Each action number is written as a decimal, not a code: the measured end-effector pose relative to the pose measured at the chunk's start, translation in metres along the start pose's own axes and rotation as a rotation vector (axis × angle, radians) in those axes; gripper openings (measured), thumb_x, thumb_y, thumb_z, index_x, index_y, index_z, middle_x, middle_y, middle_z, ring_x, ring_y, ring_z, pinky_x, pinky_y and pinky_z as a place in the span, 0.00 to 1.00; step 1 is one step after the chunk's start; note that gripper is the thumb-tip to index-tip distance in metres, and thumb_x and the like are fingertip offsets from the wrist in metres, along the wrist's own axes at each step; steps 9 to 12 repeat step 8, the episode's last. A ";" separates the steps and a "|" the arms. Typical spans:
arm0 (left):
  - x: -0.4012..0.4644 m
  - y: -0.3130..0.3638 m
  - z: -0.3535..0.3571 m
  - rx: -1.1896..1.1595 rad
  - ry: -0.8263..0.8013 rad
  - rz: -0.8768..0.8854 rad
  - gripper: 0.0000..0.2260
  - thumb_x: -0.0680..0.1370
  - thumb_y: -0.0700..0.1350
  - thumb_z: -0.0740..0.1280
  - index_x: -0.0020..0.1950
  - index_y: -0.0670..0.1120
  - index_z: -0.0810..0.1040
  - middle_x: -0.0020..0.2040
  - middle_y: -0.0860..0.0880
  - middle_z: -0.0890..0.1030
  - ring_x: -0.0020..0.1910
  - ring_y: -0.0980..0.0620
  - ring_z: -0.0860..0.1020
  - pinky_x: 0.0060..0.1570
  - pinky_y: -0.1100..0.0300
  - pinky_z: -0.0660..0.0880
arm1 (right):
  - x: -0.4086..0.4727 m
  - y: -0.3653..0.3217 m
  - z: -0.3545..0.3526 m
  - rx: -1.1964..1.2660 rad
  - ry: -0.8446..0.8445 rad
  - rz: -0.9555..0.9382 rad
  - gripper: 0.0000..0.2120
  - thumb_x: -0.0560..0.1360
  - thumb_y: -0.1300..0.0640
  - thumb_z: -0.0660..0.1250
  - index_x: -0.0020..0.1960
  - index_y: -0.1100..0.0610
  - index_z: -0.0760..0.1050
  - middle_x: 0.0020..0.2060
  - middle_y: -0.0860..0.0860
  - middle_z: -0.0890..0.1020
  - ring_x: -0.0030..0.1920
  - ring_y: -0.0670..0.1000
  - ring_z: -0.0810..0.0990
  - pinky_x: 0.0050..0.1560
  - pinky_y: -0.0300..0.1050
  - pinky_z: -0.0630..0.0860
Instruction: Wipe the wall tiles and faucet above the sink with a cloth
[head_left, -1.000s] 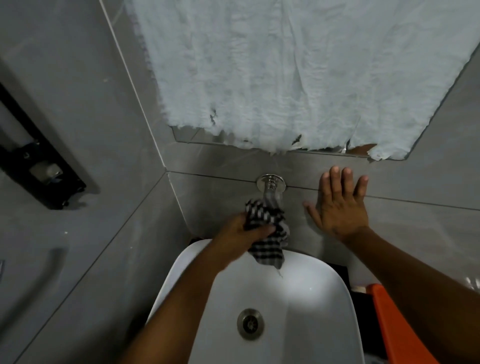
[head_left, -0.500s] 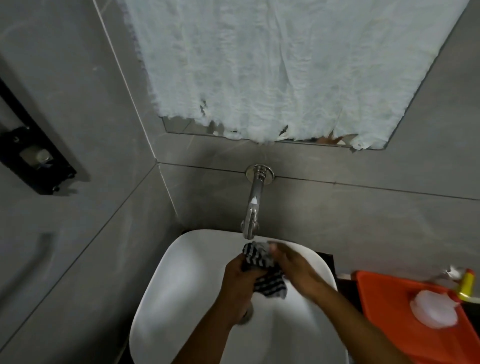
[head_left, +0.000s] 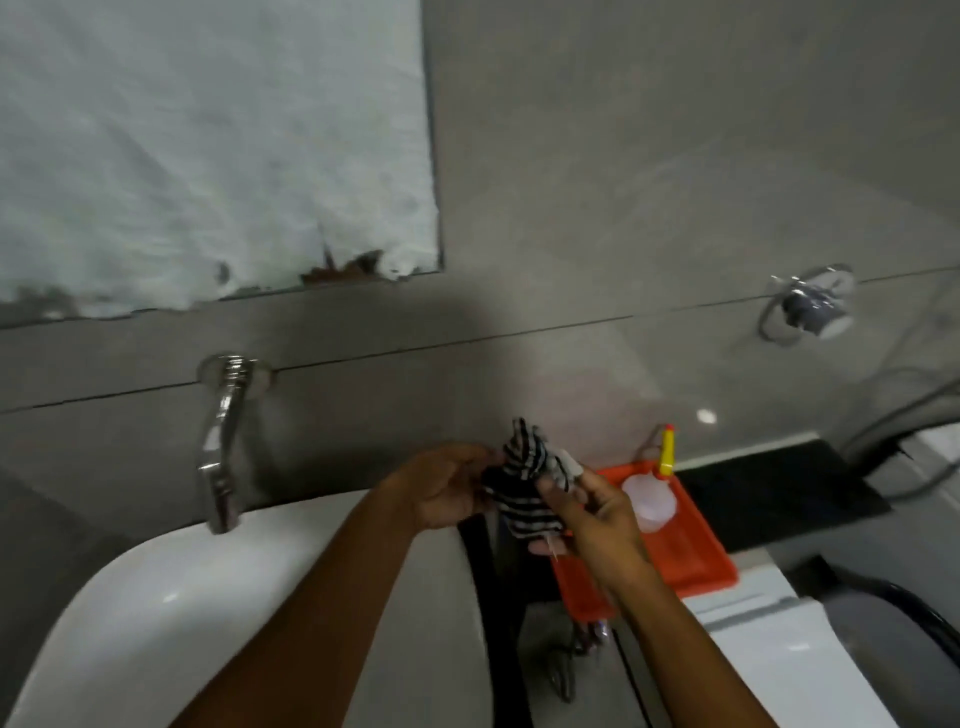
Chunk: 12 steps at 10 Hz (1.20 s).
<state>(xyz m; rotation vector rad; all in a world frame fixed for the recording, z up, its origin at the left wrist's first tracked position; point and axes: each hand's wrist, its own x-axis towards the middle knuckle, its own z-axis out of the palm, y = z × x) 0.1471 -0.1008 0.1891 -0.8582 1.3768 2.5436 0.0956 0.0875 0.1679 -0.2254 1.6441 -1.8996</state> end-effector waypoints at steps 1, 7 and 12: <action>0.063 -0.012 0.037 0.234 0.012 -0.010 0.12 0.74 0.27 0.58 0.46 0.37 0.80 0.45 0.37 0.81 0.45 0.41 0.80 0.48 0.52 0.75 | 0.015 0.020 -0.046 0.005 0.160 0.149 0.14 0.76 0.60 0.72 0.60 0.62 0.81 0.43 0.54 0.89 0.37 0.54 0.89 0.30 0.46 0.84; 0.262 -0.176 0.066 1.603 0.290 0.064 0.22 0.81 0.46 0.61 0.73 0.38 0.69 0.75 0.38 0.69 0.74 0.39 0.67 0.75 0.45 0.63 | 0.124 0.184 -0.152 -0.576 0.225 0.582 0.18 0.81 0.55 0.64 0.68 0.62 0.72 0.59 0.63 0.82 0.56 0.61 0.83 0.57 0.51 0.82; 0.249 -0.171 0.060 1.635 0.264 0.085 0.22 0.80 0.43 0.61 0.73 0.38 0.68 0.75 0.37 0.69 0.74 0.38 0.67 0.75 0.45 0.63 | 0.118 0.170 -0.145 -0.677 0.259 0.526 0.16 0.81 0.55 0.64 0.64 0.63 0.75 0.59 0.61 0.82 0.53 0.56 0.83 0.48 0.42 0.77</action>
